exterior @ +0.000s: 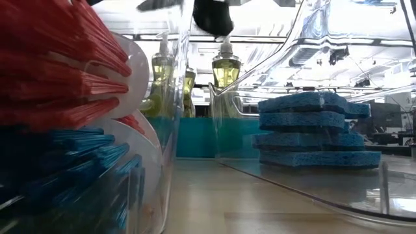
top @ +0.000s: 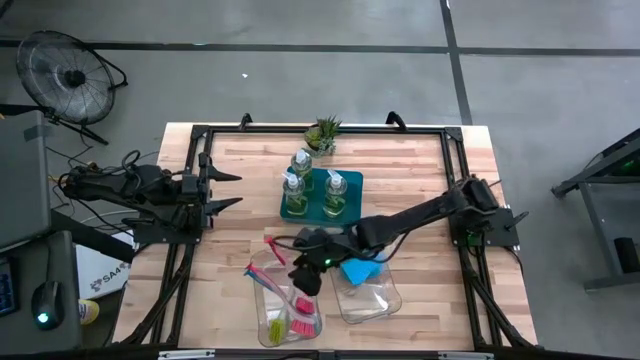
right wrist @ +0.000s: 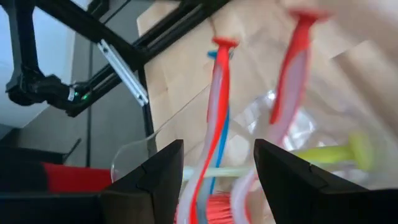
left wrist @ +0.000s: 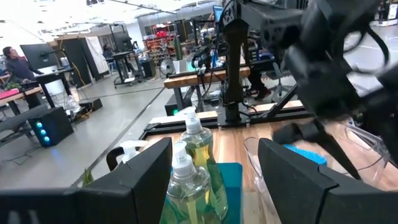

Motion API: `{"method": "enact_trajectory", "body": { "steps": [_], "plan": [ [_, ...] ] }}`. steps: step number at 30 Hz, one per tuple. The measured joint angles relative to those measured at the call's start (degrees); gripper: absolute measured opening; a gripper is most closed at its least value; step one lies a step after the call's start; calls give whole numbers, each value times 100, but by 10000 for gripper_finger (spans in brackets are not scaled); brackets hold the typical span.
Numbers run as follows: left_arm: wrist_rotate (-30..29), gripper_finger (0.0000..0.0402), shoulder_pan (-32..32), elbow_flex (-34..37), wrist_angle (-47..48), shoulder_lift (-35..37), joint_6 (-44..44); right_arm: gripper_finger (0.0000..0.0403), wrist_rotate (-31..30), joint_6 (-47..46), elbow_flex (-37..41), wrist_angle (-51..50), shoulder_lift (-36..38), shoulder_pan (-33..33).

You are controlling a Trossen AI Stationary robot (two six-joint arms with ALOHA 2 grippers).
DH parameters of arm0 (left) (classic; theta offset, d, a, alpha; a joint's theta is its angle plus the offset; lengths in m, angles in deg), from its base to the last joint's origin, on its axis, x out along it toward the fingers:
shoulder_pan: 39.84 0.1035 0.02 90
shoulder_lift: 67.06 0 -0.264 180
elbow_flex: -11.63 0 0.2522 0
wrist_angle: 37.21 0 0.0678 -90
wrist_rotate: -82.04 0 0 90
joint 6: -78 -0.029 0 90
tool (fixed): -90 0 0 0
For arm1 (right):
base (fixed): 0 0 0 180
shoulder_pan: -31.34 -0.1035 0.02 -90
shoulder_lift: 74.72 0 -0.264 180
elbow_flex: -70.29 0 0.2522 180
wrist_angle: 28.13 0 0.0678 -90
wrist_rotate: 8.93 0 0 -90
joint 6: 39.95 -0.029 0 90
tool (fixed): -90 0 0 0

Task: Pick & Place Kitchen Sink Supplies
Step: Return to Home Position

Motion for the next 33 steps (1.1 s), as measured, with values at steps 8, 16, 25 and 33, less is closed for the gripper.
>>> {"method": "enact_trajectory", "body": {
  "steps": [8,16,25,33],
  "plan": [
    [-4,234,0,2,-29,2,6,190,-875,781,0,-1039,1013,-4],
    [0,234,-2,0,-2,2,-70,190,-2254,1264,1,-2612,2100,-115],
    [-63,234,0,0,-5,2,-76,188,-2719,1579,215,-3225,3063,-250],
    [-61,234,-2,0,9,2,-85,163,-2362,1697,2710,-1139,4681,-95]
  ]
}}
